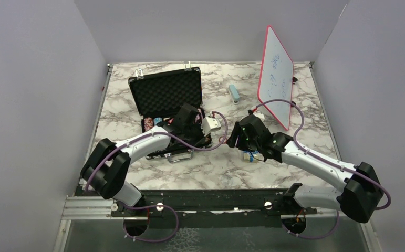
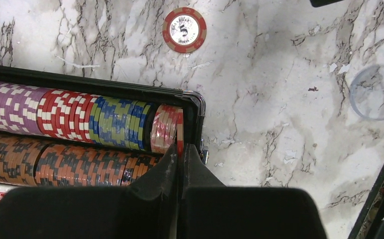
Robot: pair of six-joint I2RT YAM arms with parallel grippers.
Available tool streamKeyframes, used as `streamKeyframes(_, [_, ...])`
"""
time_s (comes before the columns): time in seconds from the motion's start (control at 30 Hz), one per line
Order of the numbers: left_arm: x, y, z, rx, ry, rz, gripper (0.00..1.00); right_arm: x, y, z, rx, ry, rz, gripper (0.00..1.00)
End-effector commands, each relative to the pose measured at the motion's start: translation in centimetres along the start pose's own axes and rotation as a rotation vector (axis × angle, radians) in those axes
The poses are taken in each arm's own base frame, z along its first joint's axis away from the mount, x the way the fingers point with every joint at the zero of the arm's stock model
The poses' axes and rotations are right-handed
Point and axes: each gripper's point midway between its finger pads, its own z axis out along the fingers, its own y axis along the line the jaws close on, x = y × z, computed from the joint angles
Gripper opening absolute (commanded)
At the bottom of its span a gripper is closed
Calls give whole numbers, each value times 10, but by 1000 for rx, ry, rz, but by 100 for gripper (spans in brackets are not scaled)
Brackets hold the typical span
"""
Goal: Pack up texas hold em set
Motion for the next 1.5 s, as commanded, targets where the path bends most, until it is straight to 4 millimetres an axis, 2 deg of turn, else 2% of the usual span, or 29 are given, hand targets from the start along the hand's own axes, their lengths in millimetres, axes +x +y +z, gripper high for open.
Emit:
streamKeyframes(0.0, [-7, 13, 1, -46, -5, 6, 4, -4, 10, 0, -29, -6, -10, 62])
streamKeyframes(0.17, [-4, 25, 1, -107, 18, -29, 12, 1, 9, 7, -21, 14, -27, 62])
streamKeyframes(0.27, [-6, 26, -2, -117, 17, -40, 27, 2, 9, 16, -1, 42, -101, 63])
streamKeyframes(0.37, [-12, 26, -9, -124, -14, -50, 36, 1, 4, 25, 68, 72, -150, 64])
streamKeyframes(0.53, [-25, 37, -29, -177, -115, -106, 39, -5, 8, 39, 105, 70, -180, 64])
streamKeyframes(0.6, [-31, 48, -41, -231, -169, -131, 39, -6, 10, 46, 111, 76, -200, 64])
streamKeyframes(0.77, [-24, 112, -90, -637, -278, -287, 50, -1, 7, 68, 151, 135, -284, 65])
streamKeyframes(0.83, [-17, 128, -106, -757, -293, -351, 53, 6, 3, 77, 176, 173, -304, 65])
streamKeyframes(0.9, [-15, 136, -117, -823, -297, -378, 54, 12, 0, 83, 196, 205, -319, 65])
streamKeyframes(1.1, [-19, 139, -134, -890, -360, -401, 57, 20, -9, 97, 251, 248, -347, 65])
streamKeyframes(1.47, [-23, 134, -136, -870, -391, -398, 58, 27, -23, 121, 276, 293, -362, 61])
